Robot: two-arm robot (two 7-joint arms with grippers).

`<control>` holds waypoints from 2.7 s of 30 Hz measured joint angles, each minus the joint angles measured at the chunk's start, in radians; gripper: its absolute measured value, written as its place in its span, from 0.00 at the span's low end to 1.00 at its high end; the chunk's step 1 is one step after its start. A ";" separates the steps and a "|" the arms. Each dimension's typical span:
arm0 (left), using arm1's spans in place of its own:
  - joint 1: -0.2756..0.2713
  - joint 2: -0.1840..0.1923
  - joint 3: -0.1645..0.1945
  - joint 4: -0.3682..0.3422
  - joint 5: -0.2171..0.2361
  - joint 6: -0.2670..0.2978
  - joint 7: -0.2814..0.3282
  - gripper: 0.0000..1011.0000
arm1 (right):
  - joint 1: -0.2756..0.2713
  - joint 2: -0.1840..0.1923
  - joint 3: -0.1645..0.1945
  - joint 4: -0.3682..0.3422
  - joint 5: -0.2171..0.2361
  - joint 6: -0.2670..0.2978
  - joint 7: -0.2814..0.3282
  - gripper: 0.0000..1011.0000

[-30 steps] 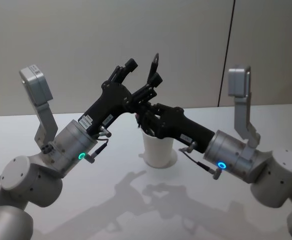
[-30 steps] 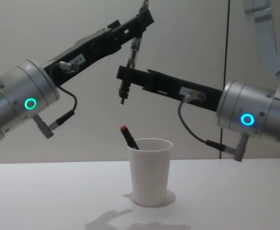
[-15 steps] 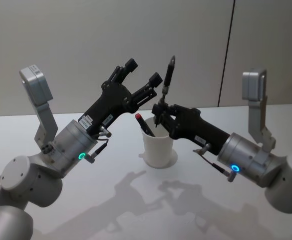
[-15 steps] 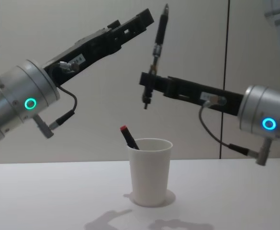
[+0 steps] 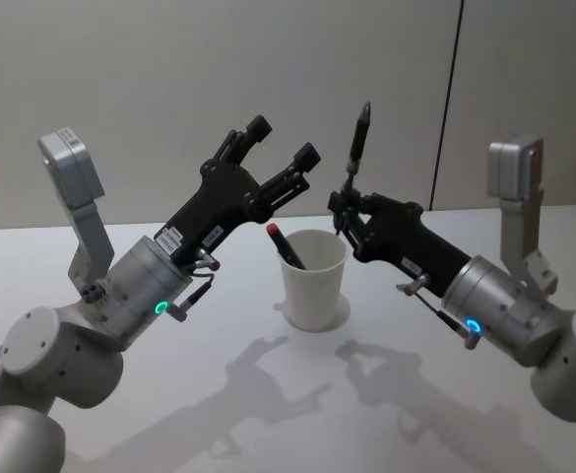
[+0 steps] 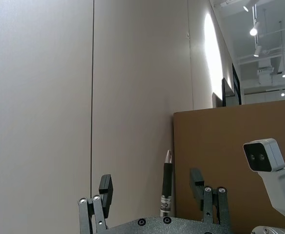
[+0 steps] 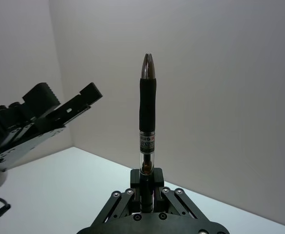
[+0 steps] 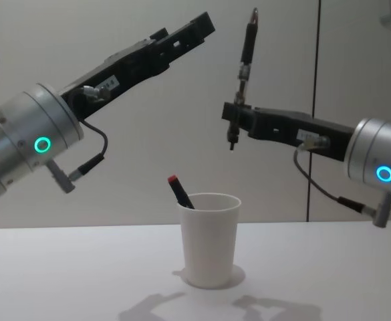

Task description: Place the pen into the pen holder.

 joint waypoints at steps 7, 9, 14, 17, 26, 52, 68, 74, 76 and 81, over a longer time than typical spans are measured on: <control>0.000 0.000 0.000 0.000 0.000 0.000 0.000 0.99 | 0.014 -0.016 -0.008 0.023 -0.051 -0.036 -0.059 0.15; 0.000 0.000 0.000 0.000 0.000 0.000 0.000 0.99 | 0.020 -0.022 -0.012 0.031 -0.067 -0.044 -0.078 0.15; 0.000 0.000 0.000 0.000 0.000 0.000 0.000 0.99 | 0.033 -0.037 -0.022 0.050 -0.105 -0.054 -0.120 0.15; 0.000 0.000 0.000 0.000 0.000 0.000 0.000 0.99 | 0.040 -0.047 -0.027 0.062 -0.132 -0.055 -0.150 0.15; 0.000 0.000 0.000 0.000 0.000 0.000 0.000 0.99 | 0.061 -0.073 -0.045 0.098 -0.201 -0.041 -0.224 0.15; 0.000 0.000 0.000 0.000 0.000 0.000 0.000 0.99 | 0.118 -0.125 -0.062 0.219 -0.292 0.003 -0.301 0.15; 0.000 0.000 0.000 0.000 0.000 0.000 0.000 0.99 | 0.129 -0.134 -0.062 0.244 -0.295 0.004 -0.290 0.60; 0.000 0.000 0.000 0.000 0.000 0.000 0.000 0.99 | 0.129 -0.135 -0.061 0.246 -0.295 -0.003 -0.286 0.78; 0.000 0.000 0.000 0.000 0.000 0.000 0.000 0.99 | 0.130 -0.135 -0.061 0.246 -0.295 -0.005 -0.285 0.81; 0.000 0.000 0.000 0.000 0.000 0.000 0.000 0.99 | 0.129 -0.135 -0.060 0.246 -0.294 -0.010 -0.282 0.95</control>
